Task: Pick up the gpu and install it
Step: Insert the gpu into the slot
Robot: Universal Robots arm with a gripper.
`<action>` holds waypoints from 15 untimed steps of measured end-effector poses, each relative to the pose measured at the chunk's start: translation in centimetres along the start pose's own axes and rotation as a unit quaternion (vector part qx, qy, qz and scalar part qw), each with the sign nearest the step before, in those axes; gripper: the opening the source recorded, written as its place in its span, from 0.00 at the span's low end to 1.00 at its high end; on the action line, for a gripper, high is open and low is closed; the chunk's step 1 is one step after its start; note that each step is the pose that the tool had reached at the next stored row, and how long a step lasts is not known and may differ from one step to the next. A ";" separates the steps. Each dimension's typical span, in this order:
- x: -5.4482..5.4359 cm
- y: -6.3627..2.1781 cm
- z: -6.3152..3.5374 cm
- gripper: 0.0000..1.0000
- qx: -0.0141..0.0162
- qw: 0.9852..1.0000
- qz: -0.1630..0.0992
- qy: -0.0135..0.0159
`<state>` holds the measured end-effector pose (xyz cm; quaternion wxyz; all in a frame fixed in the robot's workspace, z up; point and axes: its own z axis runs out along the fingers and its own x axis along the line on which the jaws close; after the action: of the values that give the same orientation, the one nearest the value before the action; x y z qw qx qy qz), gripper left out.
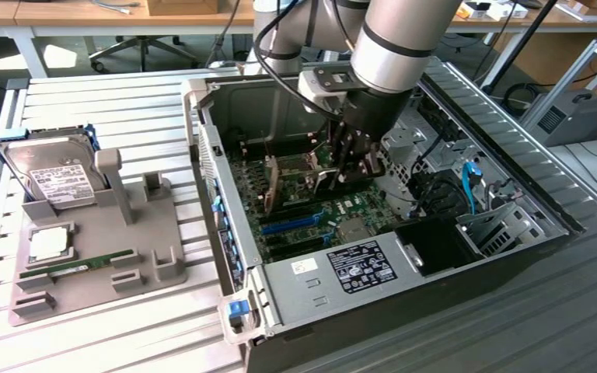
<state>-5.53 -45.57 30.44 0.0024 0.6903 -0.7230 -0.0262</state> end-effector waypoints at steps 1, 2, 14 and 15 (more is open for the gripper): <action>0.0 0.01 0.20 0.27 0.000 1.000 0.000 0.000; 0.0 0.01 0.38 0.27 0.000 1.000 -0.001 0.000; 0.1 0.07 1.66 0.27 0.000 1.000 -0.006 0.000; 0.1 0.09 1.72 0.27 0.000 1.000 -0.007 0.000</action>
<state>-5.69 -45.57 28.72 0.0025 0.6951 -0.7184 -0.0262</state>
